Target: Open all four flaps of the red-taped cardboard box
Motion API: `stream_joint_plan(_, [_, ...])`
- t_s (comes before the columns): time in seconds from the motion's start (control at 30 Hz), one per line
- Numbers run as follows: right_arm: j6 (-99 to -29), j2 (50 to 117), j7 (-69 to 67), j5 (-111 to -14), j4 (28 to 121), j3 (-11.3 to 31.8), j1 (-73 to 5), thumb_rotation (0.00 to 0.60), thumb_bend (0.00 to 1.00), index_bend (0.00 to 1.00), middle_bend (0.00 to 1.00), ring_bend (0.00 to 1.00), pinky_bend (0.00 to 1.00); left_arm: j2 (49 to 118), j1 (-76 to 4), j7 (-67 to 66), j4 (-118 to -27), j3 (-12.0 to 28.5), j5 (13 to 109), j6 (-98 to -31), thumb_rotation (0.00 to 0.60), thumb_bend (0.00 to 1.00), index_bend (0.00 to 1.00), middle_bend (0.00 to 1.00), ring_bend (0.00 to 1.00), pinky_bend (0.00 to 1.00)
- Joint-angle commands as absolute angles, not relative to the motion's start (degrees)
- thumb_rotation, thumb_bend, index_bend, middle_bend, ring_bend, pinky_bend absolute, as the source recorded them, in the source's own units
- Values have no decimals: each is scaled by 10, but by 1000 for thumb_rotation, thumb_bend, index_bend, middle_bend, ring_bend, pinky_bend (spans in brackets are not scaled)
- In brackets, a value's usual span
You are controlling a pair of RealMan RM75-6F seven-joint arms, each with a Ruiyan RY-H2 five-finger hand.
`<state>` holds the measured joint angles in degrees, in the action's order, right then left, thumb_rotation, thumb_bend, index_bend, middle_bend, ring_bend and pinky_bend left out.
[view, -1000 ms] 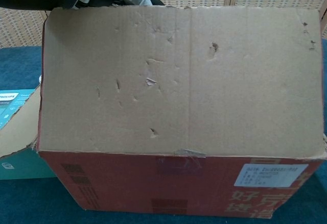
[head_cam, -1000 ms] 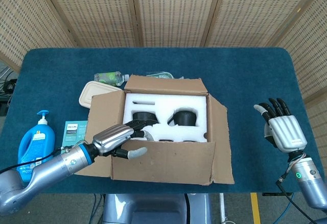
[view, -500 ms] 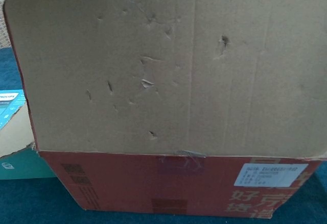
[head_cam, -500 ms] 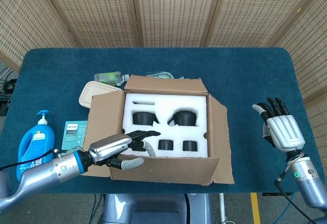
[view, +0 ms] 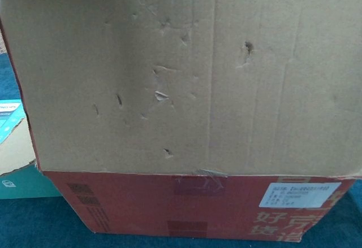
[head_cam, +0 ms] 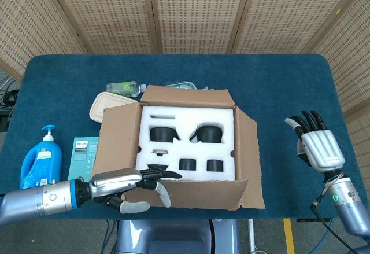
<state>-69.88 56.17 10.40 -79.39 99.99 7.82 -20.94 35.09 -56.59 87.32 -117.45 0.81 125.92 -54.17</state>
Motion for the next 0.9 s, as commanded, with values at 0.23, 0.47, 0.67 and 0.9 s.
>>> stream_joint_plan(0.23, [-700, 560, 104, -794, 1002, 77, -208, 600, 903, 155, 174, 0, 0, 337, -597, 891, -1172, -40, 1304, -577, 61, 333, 325, 0, 0, 0])
stream_joint_plan(0.47, [-701, 559, 104, -794, 1003, 76, -207, 600, 899, 156, 175, 0, 0, 334, -610, 908, -1175, -65, 1315, -607, 62, 334, 325, 0, 0, 0])
stream_joint_plan(0.67, [-701, 557, 104, -794, 1004, 76, -207, 600, 901, 156, 175, 0, 0, 331, -620, 923, -1175, -84, 1334, -629, 61, 334, 325, 0, 0, 0])
stream_joint_plan(0.9, [-701, 557, 105, -794, 1006, 75, -207, 600, 903, 155, 175, 0, 0, 326, -630, 929, -1176, -103, 1352, -647, 60, 334, 324, 0, 0, 0])
